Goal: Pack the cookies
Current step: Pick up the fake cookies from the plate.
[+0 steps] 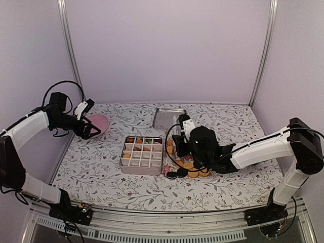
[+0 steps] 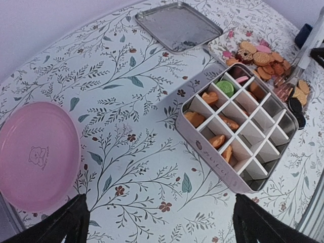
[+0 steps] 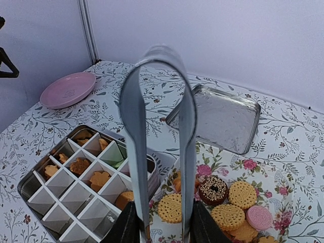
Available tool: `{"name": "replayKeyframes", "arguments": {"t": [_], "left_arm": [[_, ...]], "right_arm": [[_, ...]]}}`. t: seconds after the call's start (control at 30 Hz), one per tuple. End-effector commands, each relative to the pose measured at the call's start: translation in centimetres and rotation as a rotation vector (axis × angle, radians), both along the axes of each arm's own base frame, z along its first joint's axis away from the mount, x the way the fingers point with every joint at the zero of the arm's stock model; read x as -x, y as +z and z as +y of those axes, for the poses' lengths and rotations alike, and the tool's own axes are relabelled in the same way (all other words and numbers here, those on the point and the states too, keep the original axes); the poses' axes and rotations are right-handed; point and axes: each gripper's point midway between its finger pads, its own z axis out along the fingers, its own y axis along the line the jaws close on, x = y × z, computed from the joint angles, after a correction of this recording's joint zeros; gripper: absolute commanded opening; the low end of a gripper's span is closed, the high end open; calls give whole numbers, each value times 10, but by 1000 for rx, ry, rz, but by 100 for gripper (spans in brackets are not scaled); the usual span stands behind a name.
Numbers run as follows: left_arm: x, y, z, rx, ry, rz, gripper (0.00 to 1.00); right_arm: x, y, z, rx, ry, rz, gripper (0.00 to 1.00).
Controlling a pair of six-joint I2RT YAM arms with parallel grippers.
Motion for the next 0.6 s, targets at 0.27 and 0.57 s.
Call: {"name": "replayKeyframes", "arguments": {"t": [0.27, 0.57], "left_arm": [[-1, 6, 5, -11, 25, 24, 99], [5, 16, -1, 21, 1, 2, 99]], "right_arm": [[5, 44, 2, -74, 18, -44, 0], [12, 42, 6, -75, 34, 10, 0]]}}
